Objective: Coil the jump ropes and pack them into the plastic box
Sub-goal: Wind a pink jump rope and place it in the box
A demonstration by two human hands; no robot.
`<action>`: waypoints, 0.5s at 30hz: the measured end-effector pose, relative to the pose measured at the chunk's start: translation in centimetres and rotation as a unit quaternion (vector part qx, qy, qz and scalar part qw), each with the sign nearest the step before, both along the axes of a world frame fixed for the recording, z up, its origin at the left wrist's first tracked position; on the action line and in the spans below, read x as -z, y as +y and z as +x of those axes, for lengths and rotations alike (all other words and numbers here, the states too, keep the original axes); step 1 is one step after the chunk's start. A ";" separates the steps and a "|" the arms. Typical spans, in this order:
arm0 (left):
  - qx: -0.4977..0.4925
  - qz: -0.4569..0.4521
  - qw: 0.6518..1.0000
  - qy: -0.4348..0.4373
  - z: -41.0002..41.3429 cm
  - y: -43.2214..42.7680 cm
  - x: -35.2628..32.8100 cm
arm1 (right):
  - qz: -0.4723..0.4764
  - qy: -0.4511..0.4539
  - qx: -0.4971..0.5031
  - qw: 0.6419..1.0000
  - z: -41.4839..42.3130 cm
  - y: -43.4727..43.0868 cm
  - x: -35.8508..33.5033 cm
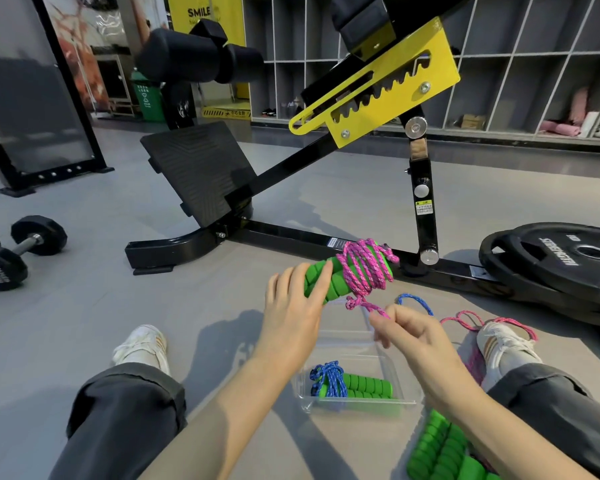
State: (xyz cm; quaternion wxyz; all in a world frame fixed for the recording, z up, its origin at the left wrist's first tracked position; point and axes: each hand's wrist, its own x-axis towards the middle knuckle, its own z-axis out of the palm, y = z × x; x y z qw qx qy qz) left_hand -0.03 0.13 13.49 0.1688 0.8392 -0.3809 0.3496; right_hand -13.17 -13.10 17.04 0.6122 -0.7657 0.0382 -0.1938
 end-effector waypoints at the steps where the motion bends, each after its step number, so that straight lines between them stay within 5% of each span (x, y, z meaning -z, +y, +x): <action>1: -0.005 0.002 1.000 -0.007 0.1 0.1 -0.1 | 0.009 0.037 0.007 0.999 0.2 0.0 -0.2; 7: -0.015 0.021 1.000 -0.014 0.2 0.3 0.0 | -0.068 0.095 0.040 0.992 0.3 -0.4 0.2; 15: -0.029 0.021 0.999 -0.007 0.9 0.7 0.2 | -0.278 -0.022 -0.016 0.960 -0.7 -0.6 -0.7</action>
